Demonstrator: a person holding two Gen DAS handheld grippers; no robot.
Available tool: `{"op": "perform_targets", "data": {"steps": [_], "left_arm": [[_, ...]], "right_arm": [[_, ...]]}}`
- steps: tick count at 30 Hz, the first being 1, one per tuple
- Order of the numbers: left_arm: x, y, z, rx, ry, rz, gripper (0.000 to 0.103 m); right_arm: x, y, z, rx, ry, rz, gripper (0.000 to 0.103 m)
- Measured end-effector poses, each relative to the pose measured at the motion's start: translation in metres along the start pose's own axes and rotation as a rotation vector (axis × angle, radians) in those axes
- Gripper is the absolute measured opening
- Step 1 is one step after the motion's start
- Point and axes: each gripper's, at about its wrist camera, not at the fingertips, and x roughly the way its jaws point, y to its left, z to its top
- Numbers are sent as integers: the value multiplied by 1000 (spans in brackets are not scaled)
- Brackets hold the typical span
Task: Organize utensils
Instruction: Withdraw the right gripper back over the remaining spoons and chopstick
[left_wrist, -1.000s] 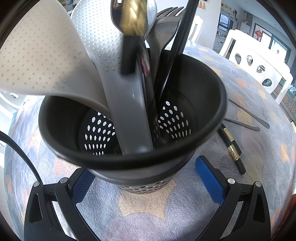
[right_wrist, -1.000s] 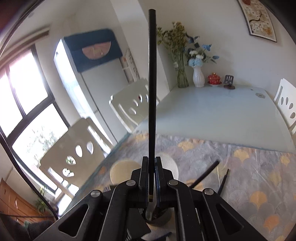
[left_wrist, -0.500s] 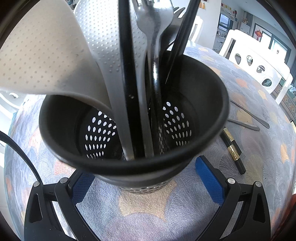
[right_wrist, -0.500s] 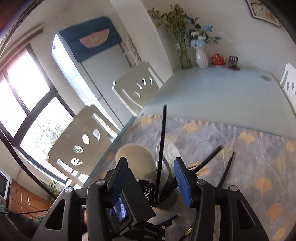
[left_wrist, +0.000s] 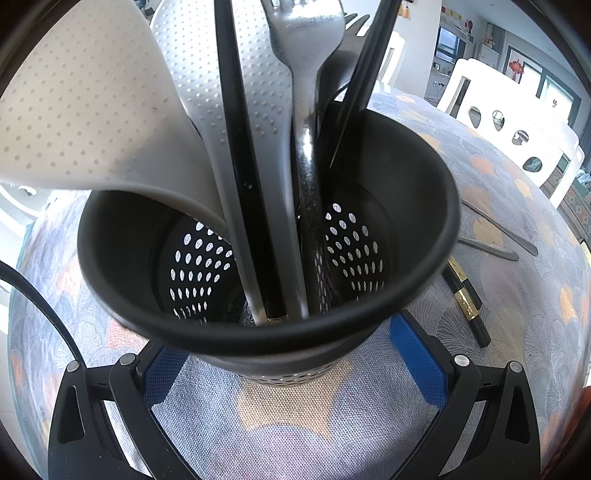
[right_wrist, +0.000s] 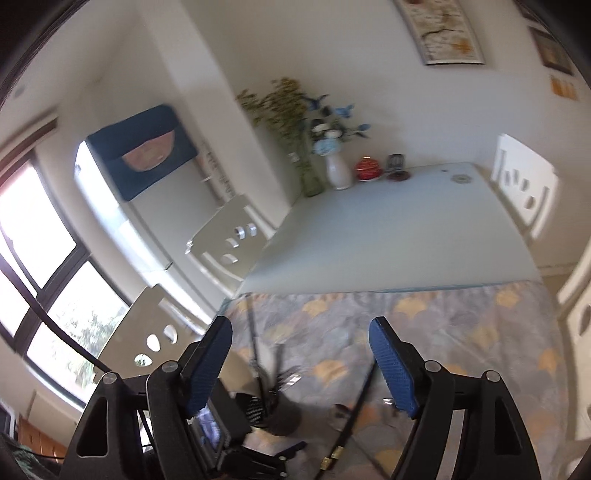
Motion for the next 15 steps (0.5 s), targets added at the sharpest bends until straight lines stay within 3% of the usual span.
{"op": "perform_targets", "data": {"steps": [5,15], "left_arm": [[0,0,0,0,0,0,103],[0,0,0,0,0,0,103]], "right_arm": [[-14,-36,-5,61,19,-96,75],[2,-87,-46,173,174,-226,75]]}}
